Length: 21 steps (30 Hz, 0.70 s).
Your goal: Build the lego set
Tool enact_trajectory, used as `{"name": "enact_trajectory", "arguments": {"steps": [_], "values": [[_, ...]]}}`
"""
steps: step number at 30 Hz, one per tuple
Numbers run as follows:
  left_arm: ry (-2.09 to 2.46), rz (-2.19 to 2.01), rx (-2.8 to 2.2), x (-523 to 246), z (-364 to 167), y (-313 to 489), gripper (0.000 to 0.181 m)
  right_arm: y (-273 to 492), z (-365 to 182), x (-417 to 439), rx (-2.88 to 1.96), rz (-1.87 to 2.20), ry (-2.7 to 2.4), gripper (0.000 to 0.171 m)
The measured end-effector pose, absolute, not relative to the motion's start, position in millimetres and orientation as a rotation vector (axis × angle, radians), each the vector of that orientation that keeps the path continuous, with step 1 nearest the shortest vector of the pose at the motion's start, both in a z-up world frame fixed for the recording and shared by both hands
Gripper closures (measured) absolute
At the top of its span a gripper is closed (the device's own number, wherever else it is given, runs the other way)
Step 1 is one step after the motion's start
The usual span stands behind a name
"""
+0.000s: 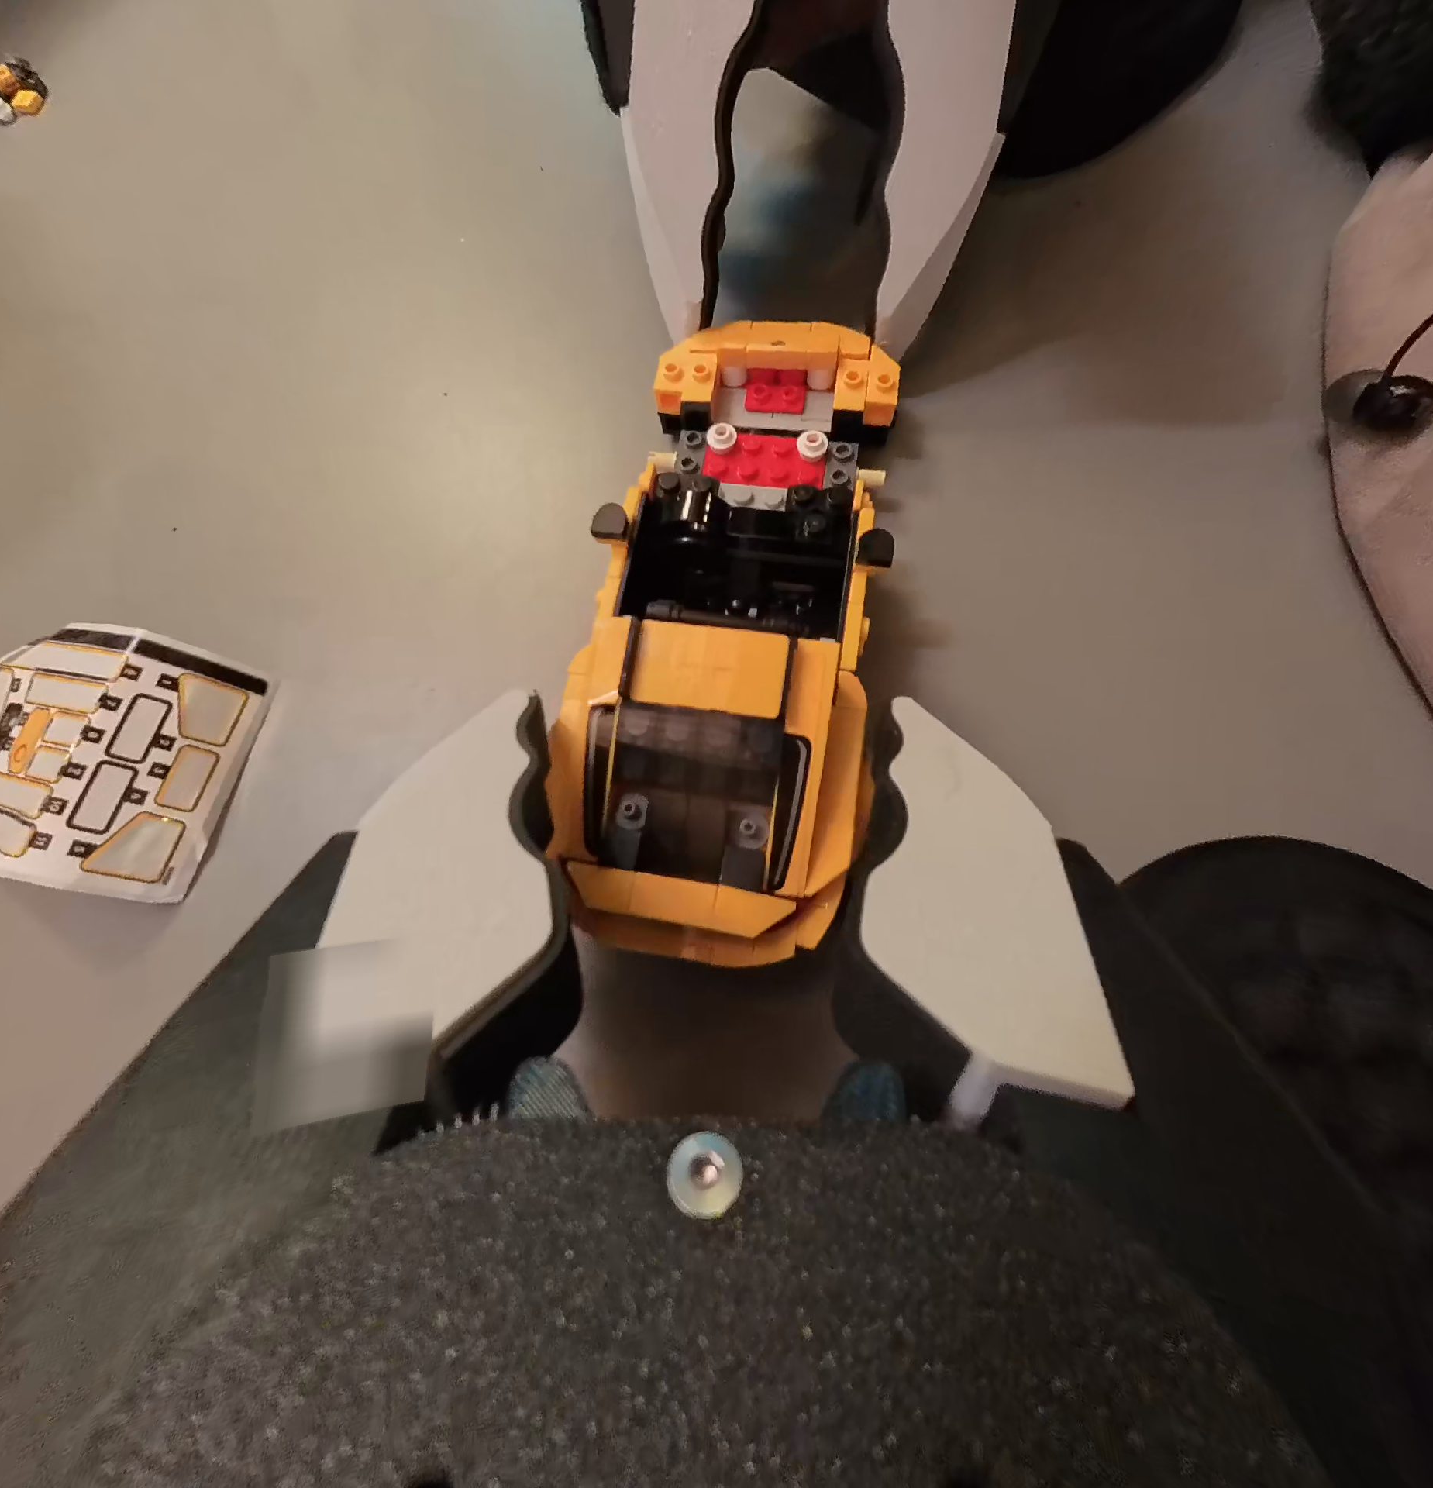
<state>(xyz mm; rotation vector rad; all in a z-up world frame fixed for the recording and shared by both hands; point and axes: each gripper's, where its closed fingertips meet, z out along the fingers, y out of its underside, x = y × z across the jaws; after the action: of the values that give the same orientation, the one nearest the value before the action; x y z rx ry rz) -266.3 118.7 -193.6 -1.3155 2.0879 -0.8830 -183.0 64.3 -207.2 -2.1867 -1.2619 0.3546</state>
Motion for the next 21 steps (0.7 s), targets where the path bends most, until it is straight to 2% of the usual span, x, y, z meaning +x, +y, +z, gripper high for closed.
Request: {"name": "enact_trajectory", "arguments": {"steps": [4, 8, 12, 21], "values": [[2.100, -0.882, -1.342, -278.0, -190.3, 126.2, 0.099, 62.5, -207.7, -181.5, -2.188, 0.355, -1.284, 0.121], [2.161, -0.844, -1.406, -288.4, -203.7, 130.6, 0.104, 62.1, -207.6, -181.5, -2.185, 0.362, -1.293, 0.121], [2.185, -0.832, -1.400, -289.2, -204.4, 128.5, 0.105, 63.7, -207.8, -181.8, -2.185, 0.360, -1.285, 0.127], [2.192, -0.810, -1.412, -288.7, -204.8, 127.6, 0.105, 63.6, -207.7, -181.2, -2.200, 0.355, -1.265, 0.127]]}}
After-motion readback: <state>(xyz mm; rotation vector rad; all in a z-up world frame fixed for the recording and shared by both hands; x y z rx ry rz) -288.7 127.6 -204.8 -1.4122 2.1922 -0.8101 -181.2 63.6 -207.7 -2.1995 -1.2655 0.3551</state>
